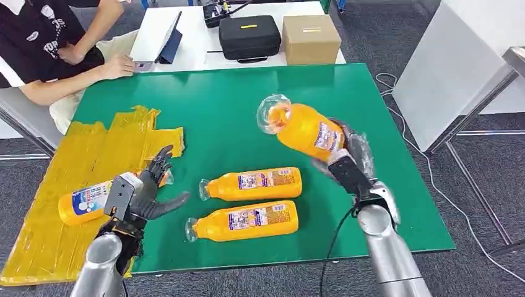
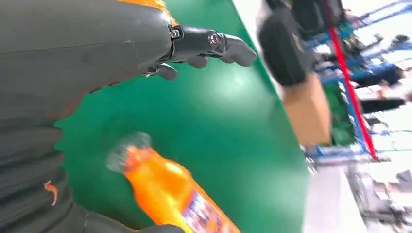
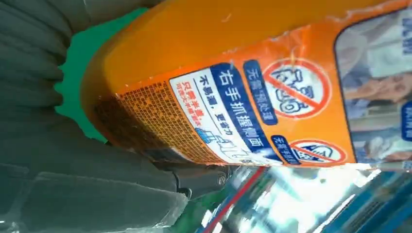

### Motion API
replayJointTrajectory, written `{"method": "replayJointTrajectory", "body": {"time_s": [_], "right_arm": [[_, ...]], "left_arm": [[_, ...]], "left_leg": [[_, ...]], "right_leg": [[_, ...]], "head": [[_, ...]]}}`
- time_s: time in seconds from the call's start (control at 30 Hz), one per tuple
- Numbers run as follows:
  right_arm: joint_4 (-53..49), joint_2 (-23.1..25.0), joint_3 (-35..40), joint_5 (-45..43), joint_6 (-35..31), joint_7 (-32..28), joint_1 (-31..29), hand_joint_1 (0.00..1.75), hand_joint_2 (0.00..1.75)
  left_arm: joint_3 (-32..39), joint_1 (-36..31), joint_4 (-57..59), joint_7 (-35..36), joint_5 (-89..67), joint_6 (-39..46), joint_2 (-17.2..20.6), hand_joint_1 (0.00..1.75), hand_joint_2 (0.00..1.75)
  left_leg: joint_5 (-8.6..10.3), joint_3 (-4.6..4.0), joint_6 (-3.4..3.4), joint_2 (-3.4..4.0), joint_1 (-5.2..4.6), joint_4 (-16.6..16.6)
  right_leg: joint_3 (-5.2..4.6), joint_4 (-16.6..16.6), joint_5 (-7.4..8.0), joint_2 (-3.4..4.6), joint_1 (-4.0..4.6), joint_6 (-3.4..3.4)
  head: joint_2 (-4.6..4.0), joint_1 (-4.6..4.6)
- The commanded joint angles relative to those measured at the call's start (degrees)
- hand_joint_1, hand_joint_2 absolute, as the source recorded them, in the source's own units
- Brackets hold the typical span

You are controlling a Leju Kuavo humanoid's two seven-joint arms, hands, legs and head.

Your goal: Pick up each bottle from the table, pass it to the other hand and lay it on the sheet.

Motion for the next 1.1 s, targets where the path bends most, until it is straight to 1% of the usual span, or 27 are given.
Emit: {"method": "replayJointTrajectory", "body": {"time_s": [0.03,0.1,0.13,0.2,0.3,0.33,0.4,0.5,0.57,0.6,0.83,0.87,0.93,0.97,1.1], "right_arm": [[13.40,3.48,9.47,-9.30,9.00,-1.90,-4.64,1.75,1.75],[17.07,4.11,11.61,-11.41,12.03,-2.70,-6.05,1.75,1.75],[17.91,4.16,12.09,-11.83,12.52,-2.75,-6.53,1.75,1.75],[20.86,4.41,13.91,-14.53,15.28,-3.17,-8.00,1.75,1.75],[21.18,4.85,15.66,-15.99,17.63,-3.27,-7.53,1.75,1.75],[21.17,4.81,15.92,-16.00,17.63,-3.22,-7.56,1.75,1.75],[21.14,4.95,16.01,-15.99,17.61,-3.23,-7.56,1.75,1.75],[21.99,4.67,17.04,-16.36,18.35,-2.76,-8.28,1.75,1.75],[22.79,4.67,17.63,-16.21,18.42,-2.64,-8.72,1.75,1.75],[23.08,4.73,17.82,-16.18,18.42,-2.63,-8.88,1.75,1.75],[25.84,4.98,19.92,-16.93,18.29,-4.04,-10.14,1.75,1.75],[25.84,4.98,19.92,-16.93,18.29,-4.04,-10.14,1.75,1.75],[25.84,4.98,19.92,-16.93,18.29,-4.04,-10.14,1.75,1.75],[25.84,4.98,19.92,-16.93,18.29,-4.04,-10.14,1.75,1.75],[25.85,5.29,20.26,-16.99,18.12,-4.10,-10.26,1.75,1.75]], "left_arm": [[-9.43,-7.86,1.96,1.16,2.19,-1.92,0.18,0.00,1.75],[-11.10,-8.08,1.87,1.33,2.58,-2.27,0.47,0.00,1.75],[-11.59,-8.38,2.18,1.33,2.65,-2.35,0.49,0.00,1.75],[-13.43,-10.02,4.19,1.24,3.72,-2.96,0.25,0.00,1.75],[-15.29,-10.78,5.36,0.73,4.35,-3.05,0.25,0.00,1.75],[-15.54,-10.91,5.45,0.61,4.52,-3.08,0.27,0.00,1.75],[-15.63,-11.04,5.40,0.63,4.48,-3.07,0.15,0.00,1.75],[-16.82,-11.71,5.53,0.38,5.37,-3.16,0.30,0.00,1.75],[-17.34,-11.73,5.08,0.33,5.79,-3.27,0.30,0.00,1.75],[-17.74,-11.64,4.81,0.34,5.77,-3.23,0.09,0.00,1.75],[-23.47,-9.58,-1.95,1.23,7.32,-2.82,1.01,0.00,1.75],[-23.47,-9.58,-1.95,1.23,7.32,-2.82,1.01,0.00,1.75],[-23.47,-9.58,-1.95,1.23,7.32,-2.82,1.01,0.00,1.75],[-23.47,-9.58,-1.95,1.23,7.32,-2.82,1.01,0.00,1.75],[-23.79,-9.61,-1.21,1.27,7.77,-2.61,0.90,0.00,1.75]], "left_leg": [[-0.05,0.14,-0.17,-0.08,0.14,0.02],[-0.06,0.13,-0.14,-0.01,0.16,0.03],[-0.08,0.20,-0.15,0.11,0.15,0.00],[-0.03,0.09,-0.10,0.10,0.09,-0.01],[-0.07,0.20,-0.17,0.01,0.14,-0.01],[-0.03,0.15,-0.13,-0.09,0.09,-0.03],[-0.03,0.12,-0.11,-0.02,0.07,-0.03],[-0.10,0.24,-0.17,0.03,0.10,-0.03],[-0.01,0.06,-0.09,-0.02,0.04,-0.01],[-0.06,0.15,-0.14,-0.03,0.09,0.00],[-0.05,0.08,-0.11,0.02,0.05,0.00],[-0.10,0.17,-0.15,0.04,0.09,0.01],[-0.02,0.06,-0.09,0.02,0.02,-0.03],[-0.08,0.17,-0.14,0.03,0.05,-0.03],[-0.03,0.10,-0.11,0.03,0.03,-0.03]], "right_leg": [[0.25,-0.10,-0.03,-0.15,0.14,-0.02],[0.21,-0.09,0.00,-0.06,0.15,-0.01],[0.26,-0.11,0.01,0.05,0.15,0.00],[0.13,-0.04,0.02,0.07,0.10,0.00],[0.29,-0.11,-0.02,-0.07,0.15,-0.01],[0.25,-0.09,-0.04,-0.15,0.10,0.00],[0.17,-0.06,-0.02,-0.05,0.07,0.00],[0.32,-0.11,-0.06,-0.05,0.10,0.00],[0.11,-0.03,-0.01,-0.06,0.05,0.00],[0.23,-0.07,-0.04,-0.10,0.09,-0.01],[0.14,-0.04,-0.03,-0.03,0.06,0.00],[0.25,-0.08,-0.05,-0.04,0.09,0.00],[0.10,-0.04,-0.01,-0.02,0.03,0.00],[0.23,-0.07,-0.05,-0.03,0.06,0.00],[0.14,-0.04,-0.02,-0.01,0.04,-0.01]], "head": [[0.00,0.00],[0.02,0.00],[0.00,0.00],[0.00,0.00],[0.00,0.00],[0.00,0.00],[0.00,0.02],[0.02,0.02],[0.00,0.00],[0.00,0.02],[0.00,0.00],[0.00,0.02],[0.00,0.00],[0.02,0.00],[0.00,0.02]]}}
